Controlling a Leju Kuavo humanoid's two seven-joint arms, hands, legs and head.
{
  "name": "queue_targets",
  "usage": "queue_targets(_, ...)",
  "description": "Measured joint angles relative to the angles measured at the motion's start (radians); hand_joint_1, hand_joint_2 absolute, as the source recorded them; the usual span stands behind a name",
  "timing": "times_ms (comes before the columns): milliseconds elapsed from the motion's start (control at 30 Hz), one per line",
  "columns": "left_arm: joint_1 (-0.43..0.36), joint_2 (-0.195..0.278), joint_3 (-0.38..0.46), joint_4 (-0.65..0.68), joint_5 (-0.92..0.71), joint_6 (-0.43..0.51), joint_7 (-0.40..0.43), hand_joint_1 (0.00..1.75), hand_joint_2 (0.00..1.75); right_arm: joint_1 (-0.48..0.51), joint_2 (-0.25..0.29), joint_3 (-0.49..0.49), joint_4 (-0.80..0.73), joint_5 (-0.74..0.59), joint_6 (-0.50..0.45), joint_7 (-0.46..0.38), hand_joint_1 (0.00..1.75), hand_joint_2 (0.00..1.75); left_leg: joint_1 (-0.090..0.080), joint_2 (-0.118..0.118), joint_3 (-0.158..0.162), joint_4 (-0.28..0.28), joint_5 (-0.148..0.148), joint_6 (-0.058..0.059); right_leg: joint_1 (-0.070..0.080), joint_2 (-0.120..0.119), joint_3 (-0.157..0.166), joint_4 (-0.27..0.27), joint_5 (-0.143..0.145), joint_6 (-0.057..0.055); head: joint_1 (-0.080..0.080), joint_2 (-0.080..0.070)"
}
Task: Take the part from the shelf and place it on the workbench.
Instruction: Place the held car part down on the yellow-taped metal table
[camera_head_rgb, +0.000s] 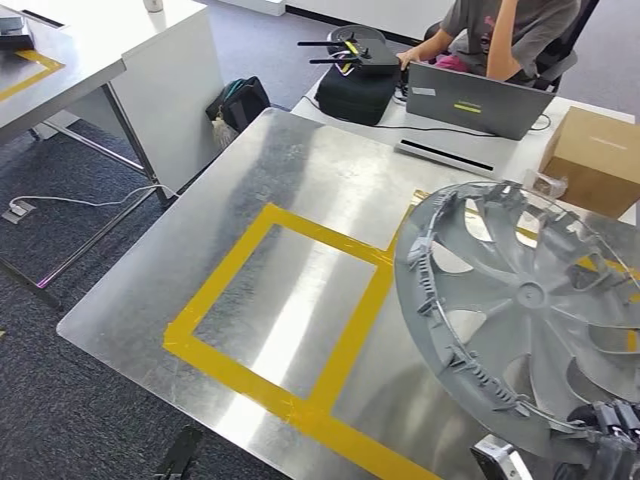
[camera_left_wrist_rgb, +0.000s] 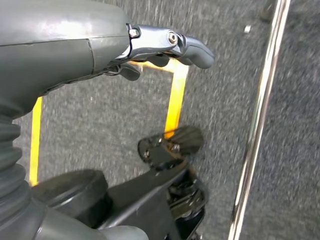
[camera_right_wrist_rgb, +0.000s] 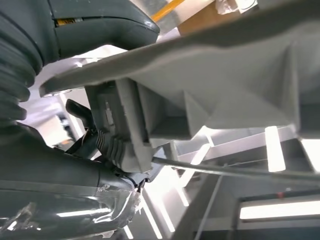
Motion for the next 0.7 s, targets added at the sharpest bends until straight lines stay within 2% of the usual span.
queue_targets(67, 0.005, 0.000, 0.011, 0.000, 0.001, 0.000, -0.009, 0.00, 1.75, -0.005, 0.011, -0.044, -0.008, -0.052, 0.000, 0.021, 1.75, 1.75, -0.001, -0.001, -0.001, 0.002, 0.006, 0.019, -0.002, -0.001, -0.003, 0.000, -0.011, 0.011, -0.001, 0.000)
queue_targets(133, 0.008, -0.001, 0.023, 0.000, 0.001, -0.001, -0.020, 0.00, 1.75, -0.013, 0.020, -0.089, -0.011, -0.098, 0.000, 0.030, 1.75, 1.75, 0.001, 0.000, 0.002, 0.000, 0.005, 0.032, -0.004, -0.007, -0.018, 0.045, -0.043, 0.021, 0.002, 0.000)
queue_targets(167, 0.009, 0.000, 0.029, 0.000, 0.000, -0.002, -0.024, 0.00, 1.75, -0.018, 0.023, -0.108, -0.012, -0.112, 0.000, 0.034, 1.75, 1.75, 0.001, 0.001, 0.003, -0.001, 0.003, 0.036, -0.005, -0.010, -0.044, 0.099, -0.072, 0.025, 0.005, 0.000)
queue_targets(233, 0.013, 0.000, 0.039, 0.000, -0.002, -0.008, -0.031, 0.00, 1.75, -0.028, 0.028, -0.135, -0.012, -0.126, 0.000, 0.045, 1.75, 1.75, 0.000, 0.002, 0.005, -0.001, -0.002, 0.042, -0.006, -0.012, -0.118, 0.232, -0.131, 0.030, 0.007, 0.000)
queue_targets(267, 0.015, 0.000, 0.044, 0.000, -0.004, -0.010, -0.033, 0.00, 1.75, -0.031, 0.030, -0.145, -0.012, -0.128, 0.000, 0.050, 1.75, 1.75, -0.001, 0.003, 0.006, -0.001, -0.004, 0.043, -0.006, -0.012, -0.146, 0.275, -0.140, 0.031, 0.007, 0.000)
queue_targets(300, 0.017, 0.000, 0.047, 0.000, -0.007, -0.012, -0.034, 0.00, 1.75, -0.033, 0.032, -0.152, -0.012, -0.127, 0.000, 0.055, 1.75, 1.75, -0.001, 0.003, 0.008, 0.000, -0.006, 0.043, -0.006, -0.012, -0.156, 0.279, -0.127, 0.031, 0.007, 0.000)
queue_targets(333, 0.018, -0.001, 0.050, 0.000, -0.008, -0.012, -0.035, 0.00, 1.75, -0.035, 0.034, -0.157, -0.012, -0.124, 0.000, 0.061, 1.75, 1.75, -0.001, 0.002, 0.013, 0.000, -0.009, 0.042, -0.007, -0.012, -0.146, 0.246, -0.095, 0.030, 0.007, 0.000)
queue_targets(400, 0.020, -0.002, 0.055, 0.000, -0.011, -0.015, -0.038, 0.00, 1.75, -0.040, 0.037, -0.162, -0.012, -0.119, 0.000, 0.070, 1.75, 1.75, -0.002, 0.001, 0.023, 0.000, -0.016, 0.036, -0.008, -0.014, -0.091, 0.115, -0.016, 0.030, 0.007, 0.000)
queue_targets(433, 0.020, -0.003, 0.059, 0.000, -0.012, -0.016, -0.040, 0.00, 1.75, -0.043, 0.039, -0.162, -0.011, -0.118, 0.000, 0.072, 1.75, 1.75, -0.003, 0.000, 0.027, 0.000, -0.019, 0.031, -0.009, -0.014, -0.067, 0.060, 0.009, 0.029, 0.007, 0.000)
queue_targets(500, 0.020, -0.004, 0.066, 0.000, -0.014, -0.020, -0.044, 0.00, 1.75, -0.049, 0.042, -0.162, -0.011, -0.119, 0.000, 0.074, 1.75, 1.75, -0.006, 0.000, 0.031, -0.002, -0.021, 0.020, -0.006, -0.013, -0.045, 0.015, 0.024, 0.026, 0.006, 0.000)
queue_targets(533, 0.020, -0.004, 0.067, 0.000, -0.014, -0.021, -0.046, 0.00, 1.75, -0.050, 0.043, -0.162, -0.011, -0.119, 0.000, 0.074, 1.75, 1.75, -0.005, 0.000, 0.033, -0.006, -0.019, 0.014, -0.005, -0.011, -0.045, 0.014, 0.026, 0.021, 0.005, 0.000)
queue_targets(567, 0.021, -0.004, 0.069, 0.000, -0.015, -0.022, -0.047, 0.00, 1.75, -0.050, 0.045, -0.162, -0.011, -0.120, 0.000, 0.076, 1.75, 1.75, -0.005, 0.000, 0.035, -0.010, -0.017, 0.014, -0.005, -0.010, -0.044, 0.011, 0.029, 0.020, 0.005, 0.000)
queue_targets(600, 0.021, -0.004, 0.070, 0.000, -0.015, -0.024, -0.050, 0.00, 1.75, -0.050, 0.045, -0.162, -0.010, -0.121, 0.000, 0.078, 1.75, 1.75, -0.004, 0.000, 0.036, -0.014, -0.013, 0.022, -0.005, -0.010, -0.044, 0.008, 0.032, 0.020, 0.005, 0.000)
queue_targets(667, 0.022, -0.004, 0.076, 0.000, -0.016, -0.026, -0.053, 0.00, 1.75, -0.051, 0.048, -0.163, -0.005, -0.125, 0.000, 0.085, 1.75, 1.75, -0.006, 0.000, 0.038, -0.019, -0.008, 0.049, -0.008, -0.010, -0.044, 0.003, 0.038, 0.023, 0.004, 0.000)
queue_targets(700, 0.023, -0.004, 0.080, 0.000, -0.017, -0.027, -0.054, 0.00, 1.75, -0.050, 0.050, -0.162, -0.003, -0.127, 0.000, 0.090, 1.75, 1.75, -0.007, 0.000, 0.038, -0.022, -0.006, 0.059, -0.008, -0.009, -0.044, 0.003, 0.037, 0.021, 0.004, 0.000)
